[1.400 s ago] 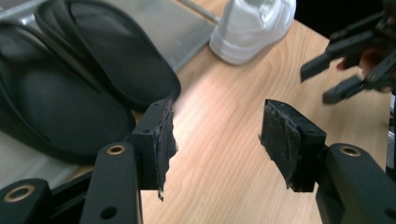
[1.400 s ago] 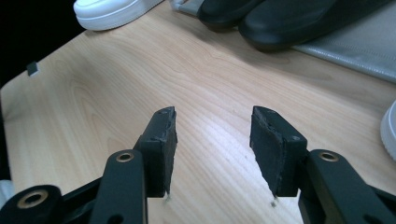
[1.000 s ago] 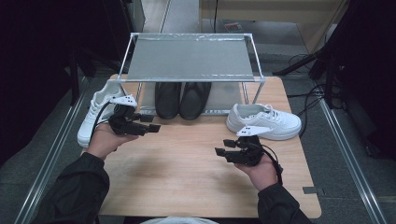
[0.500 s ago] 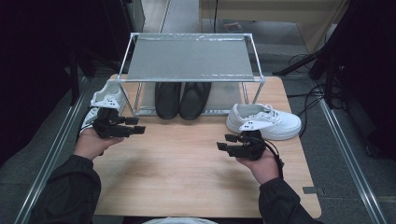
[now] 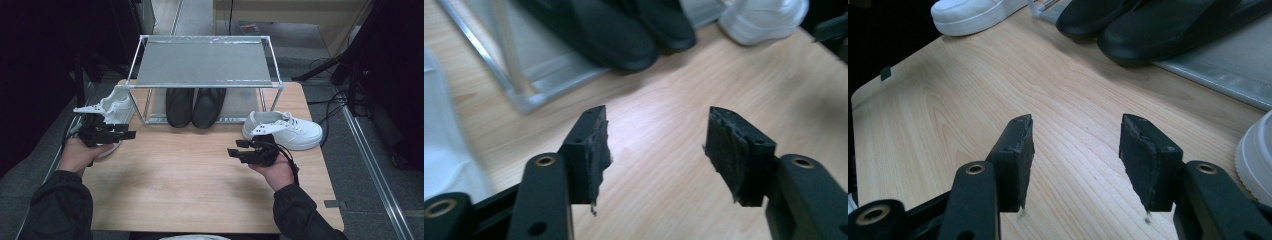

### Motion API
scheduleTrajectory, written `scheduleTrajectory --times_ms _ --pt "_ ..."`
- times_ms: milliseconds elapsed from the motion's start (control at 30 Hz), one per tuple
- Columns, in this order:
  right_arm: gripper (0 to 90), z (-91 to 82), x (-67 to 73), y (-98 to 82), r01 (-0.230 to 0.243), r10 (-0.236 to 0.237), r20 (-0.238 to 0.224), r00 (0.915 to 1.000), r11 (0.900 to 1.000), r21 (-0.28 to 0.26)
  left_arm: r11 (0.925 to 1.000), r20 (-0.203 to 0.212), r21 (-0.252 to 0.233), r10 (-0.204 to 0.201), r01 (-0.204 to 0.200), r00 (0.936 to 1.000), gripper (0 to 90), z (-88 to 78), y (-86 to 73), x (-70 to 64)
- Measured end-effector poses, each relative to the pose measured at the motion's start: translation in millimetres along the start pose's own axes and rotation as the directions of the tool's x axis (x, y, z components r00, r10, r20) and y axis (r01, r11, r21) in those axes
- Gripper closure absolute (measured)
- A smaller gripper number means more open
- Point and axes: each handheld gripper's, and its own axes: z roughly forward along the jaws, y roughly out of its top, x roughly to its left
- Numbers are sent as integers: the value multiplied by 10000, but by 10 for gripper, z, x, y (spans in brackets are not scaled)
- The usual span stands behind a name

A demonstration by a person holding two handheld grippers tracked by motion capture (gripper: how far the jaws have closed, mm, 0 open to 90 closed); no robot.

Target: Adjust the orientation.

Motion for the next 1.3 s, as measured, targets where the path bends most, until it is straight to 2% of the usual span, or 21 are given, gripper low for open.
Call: scheduleTrajectory --times_ms 33,100,133,200,233,267,333,467,633,667,733,767,900,967,1100,1200,1300 --pt "487 10 2 4 41 -41 -25 10000 10000 25 10000 -120 32 1 -1 9999 435 -2 8 35" --pt "487 27 3 5 86 -86 -5 10000 9999 85 9997 -101 -80 -238 237 9997 436 0 23 101" --pt "487 32 -2 3 90 -90 -31 10000 9999 116 9997 -137 13 -258 259 9996 436 4 37 133" --pt "487 37 -4 -4 11 -11 -11 10000 9999 143 9999 -423 148 39 -33 9991 436 -15 70 167" --pt "487 36 -5 -7 1 -1 1 10000 9999 162 10000 -450 30 87 -86 9990 442 -34 84 190" --pt "487 33 -2 -9 -19 19 4 10000 9999 142 10000 -337 -59 -41 39 9994 454 -55 102 223" --pt "487 35 -8 -13 -49 50 -54 10000 10000 75 9998 -540 -158 -135 126 9985 466 -73 129 280" --pt "487 79 -26 -19 -139 140 -26 9999 9997 199 9995 -734 8 -328 330 9968 477 -66 170 403" --pt "488 69 9 -27 13 -12 -50 10000 9997 239 9987 -1035 -45 -514 512 9933 487 -122 258 578" --pt "488 69 8 -31 25 -25 -34 10000 9997 236 9986 -996 -51 -526 523 9936 491 -137 281 622" --pt "487 68 7 -39 -37 37 -2 10000 9996 282 9975 -1187 130 -669 689 9907 495 -151 331 700" --pt "487 66 7 -40 -24 24 6 10000 9997 259 9978 -1261 221 -594 627 9902 496 -154 355 738" --pt "487 45 10 -43 -59 59 -12 10000 9998 193 9953 -1383 238 -893 935 9864 499 -126 420 882" --pt "487 35 10 -52 -69 68 38 10000 9998 180 9923 -1293 298 -1153 1201 9849 507 -101 438 956" --pt "484 6 9 -70 -94 92 175 9998 9999 124 9899 -1528 197 -1358 1405 9789 517 -74 463 1063" --pt "484 -36 -4 -86 -198 198 272 9994 9998 -7 9895 -1741 472 -1267 1368 9765 517 -47 466 1115" --pt "484 -59 -16 -113 -258 256 321 9992 9997 53 9865 -1767 642 -1376 1509 9746 521 0 466 1175"
